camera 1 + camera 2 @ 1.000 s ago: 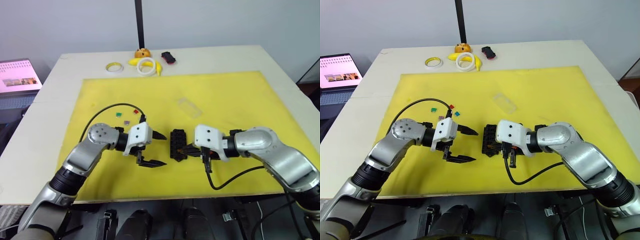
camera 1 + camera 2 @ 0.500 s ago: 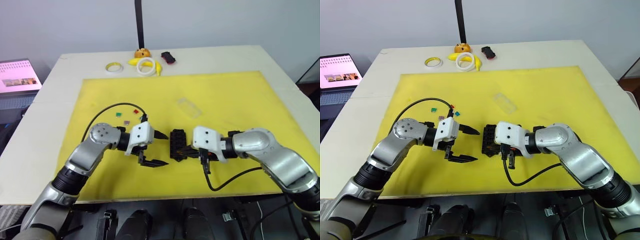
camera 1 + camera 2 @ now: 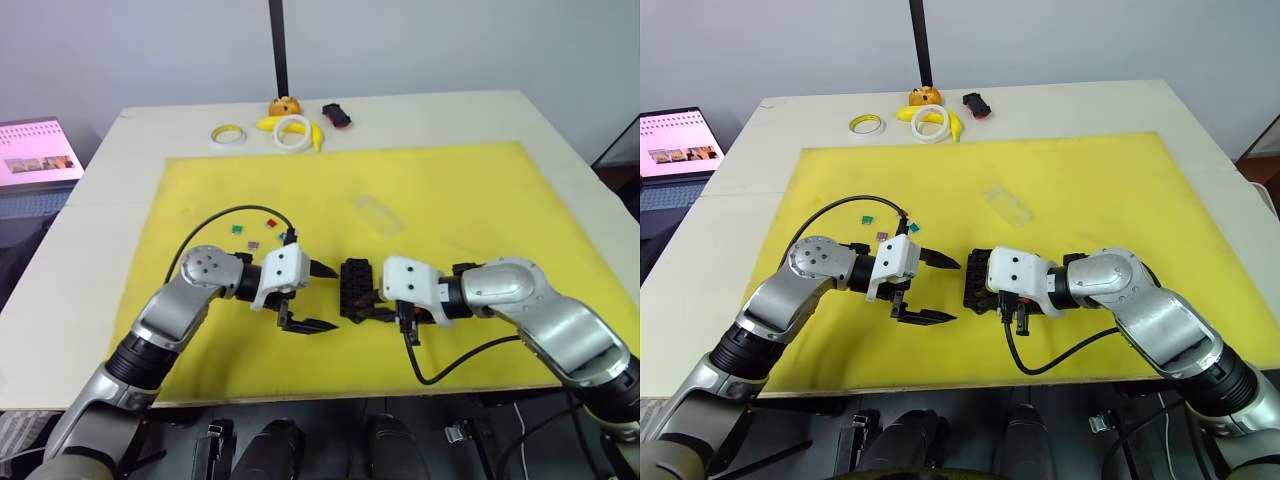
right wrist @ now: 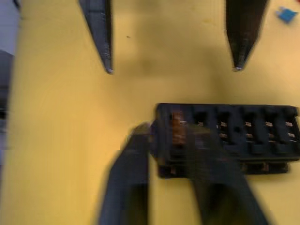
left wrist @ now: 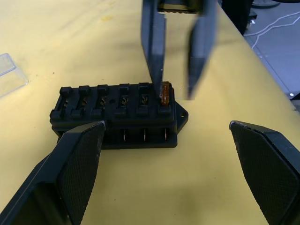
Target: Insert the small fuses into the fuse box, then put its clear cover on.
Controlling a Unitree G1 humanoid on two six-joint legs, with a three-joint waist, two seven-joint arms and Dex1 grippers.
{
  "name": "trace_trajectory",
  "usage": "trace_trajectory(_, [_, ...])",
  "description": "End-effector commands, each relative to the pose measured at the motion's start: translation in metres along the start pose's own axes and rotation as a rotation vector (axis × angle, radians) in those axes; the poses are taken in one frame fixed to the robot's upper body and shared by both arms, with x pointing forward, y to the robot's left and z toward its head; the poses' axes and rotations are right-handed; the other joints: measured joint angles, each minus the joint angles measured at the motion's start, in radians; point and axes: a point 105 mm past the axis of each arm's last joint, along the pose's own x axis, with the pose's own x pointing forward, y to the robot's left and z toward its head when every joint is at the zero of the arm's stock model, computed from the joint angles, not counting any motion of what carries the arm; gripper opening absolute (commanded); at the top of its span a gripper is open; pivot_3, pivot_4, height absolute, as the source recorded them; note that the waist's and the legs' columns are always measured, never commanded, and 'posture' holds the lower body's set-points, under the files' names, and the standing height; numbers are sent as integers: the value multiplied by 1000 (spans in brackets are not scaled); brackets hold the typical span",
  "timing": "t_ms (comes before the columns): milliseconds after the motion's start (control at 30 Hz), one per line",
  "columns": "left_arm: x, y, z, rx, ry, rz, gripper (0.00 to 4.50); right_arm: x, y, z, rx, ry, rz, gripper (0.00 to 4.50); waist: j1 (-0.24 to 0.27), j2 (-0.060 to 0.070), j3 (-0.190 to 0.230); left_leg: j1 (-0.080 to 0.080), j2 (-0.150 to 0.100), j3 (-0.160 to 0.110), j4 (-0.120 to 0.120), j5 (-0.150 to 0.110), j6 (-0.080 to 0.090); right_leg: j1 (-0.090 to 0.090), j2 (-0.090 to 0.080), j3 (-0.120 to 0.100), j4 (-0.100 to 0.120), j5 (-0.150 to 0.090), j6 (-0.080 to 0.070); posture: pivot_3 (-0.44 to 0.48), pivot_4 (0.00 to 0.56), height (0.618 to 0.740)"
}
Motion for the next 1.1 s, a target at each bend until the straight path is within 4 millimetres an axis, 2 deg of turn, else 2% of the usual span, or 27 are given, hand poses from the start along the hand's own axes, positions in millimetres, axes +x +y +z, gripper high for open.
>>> trace_trajectory(33, [-2, 3, 7, 32, -12, 5, 4500, -17, -5, 27, -4, -111, -26, 1914, 1, 0, 0, 0, 0, 0, 0, 0, 0, 0, 0, 0, 0, 0, 0, 0, 150, 740])
trace_trajectory(267, [-2, 3, 8, 30, -24, 0, 4500, -17, -7, 25, 79, -253, -53, 1914, 0, 0, 0, 0, 0, 0, 0, 0, 0, 0, 0, 0, 0, 0, 0, 0, 150, 740])
trace_trajectory(367, [-2, 3, 8, 29, -28, 1, 4500, -13, -9, 19, 129, -316, -73, 1037, 0, 0, 0, 0, 0, 0, 0, 0, 0, 0, 0, 0, 0, 0, 0, 0, 150, 740])
trace_trajectory(433, [-1, 3, 8, 29, -31, 3, 4500, -10, -10, 13, 153, -333, -79, 61, 1, 0, 0, 1, 0, 0, 0, 0, 0, 0, 0, 0, 0, 0, 0, 0, 150, 740])
trace_trajectory(800, [-1, 7, 9, 34, -28, 16, 4500, 7, 0, -20, 180, -237, -86, 20, -1, 0, 0, 1, 1, -1, 0, 0, 0, 0, 1, 0, 0, 0, 0, 0, 150, 740])
trace_trajectory(1100, [0, 12, 9, 38, -27, 26, 4500, 11, 3, -29, 142, -168, -89, 20, -1, 0, 0, 2, 1, -1, 0, 0, 0, 2, 1, 0, 0, 0, 0, 0, 150, 740])
